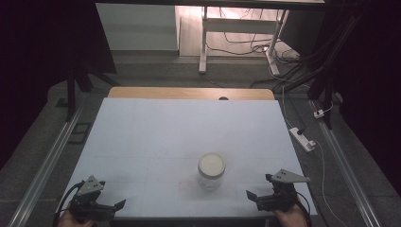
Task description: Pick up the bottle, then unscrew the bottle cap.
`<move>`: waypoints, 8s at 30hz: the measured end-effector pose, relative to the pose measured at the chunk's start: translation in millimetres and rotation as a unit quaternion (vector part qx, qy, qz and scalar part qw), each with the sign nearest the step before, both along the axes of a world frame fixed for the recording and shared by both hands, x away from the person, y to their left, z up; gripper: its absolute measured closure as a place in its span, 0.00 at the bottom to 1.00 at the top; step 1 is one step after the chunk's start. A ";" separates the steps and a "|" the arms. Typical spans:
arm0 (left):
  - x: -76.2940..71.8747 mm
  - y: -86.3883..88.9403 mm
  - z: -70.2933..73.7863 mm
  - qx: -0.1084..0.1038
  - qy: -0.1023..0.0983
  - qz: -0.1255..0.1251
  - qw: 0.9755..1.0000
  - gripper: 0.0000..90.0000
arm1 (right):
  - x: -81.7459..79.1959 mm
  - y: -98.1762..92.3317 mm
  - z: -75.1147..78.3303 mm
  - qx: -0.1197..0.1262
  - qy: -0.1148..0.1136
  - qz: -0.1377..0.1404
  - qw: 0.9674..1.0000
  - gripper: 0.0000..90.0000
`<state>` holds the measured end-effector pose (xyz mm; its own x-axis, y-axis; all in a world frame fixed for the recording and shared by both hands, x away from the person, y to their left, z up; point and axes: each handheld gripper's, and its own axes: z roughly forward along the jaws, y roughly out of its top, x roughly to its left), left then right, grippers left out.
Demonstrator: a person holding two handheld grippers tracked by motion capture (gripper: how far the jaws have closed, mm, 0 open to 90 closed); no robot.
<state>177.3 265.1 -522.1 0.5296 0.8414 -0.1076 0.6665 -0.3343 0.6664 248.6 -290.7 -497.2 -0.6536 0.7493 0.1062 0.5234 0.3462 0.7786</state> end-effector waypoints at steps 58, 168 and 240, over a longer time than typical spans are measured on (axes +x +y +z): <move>0.5 -0.3 -0.3 -0.005 0.004 -0.010 1.000 0.00 | 13.1 53.9 10.0 0.007 -0.013 0.097 0.995 0.00; 2.1 -1.2 -1.1 -0.004 0.012 -0.017 1.000 0.00 | 53.5 143.8 18.7 -0.034 -0.048 0.183 0.981 0.07; 17.2 -7.6 13.1 -0.073 -0.006 -0.126 0.989 0.00 | 62.4 186.3 30.3 -0.035 -0.051 0.226 0.972 0.07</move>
<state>194.5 257.6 -509.0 0.7220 0.6593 -0.2099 0.5659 -0.3882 0.7274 311.1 -104.4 -466.8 -0.9225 0.3855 -0.0178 0.2262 0.5776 0.7843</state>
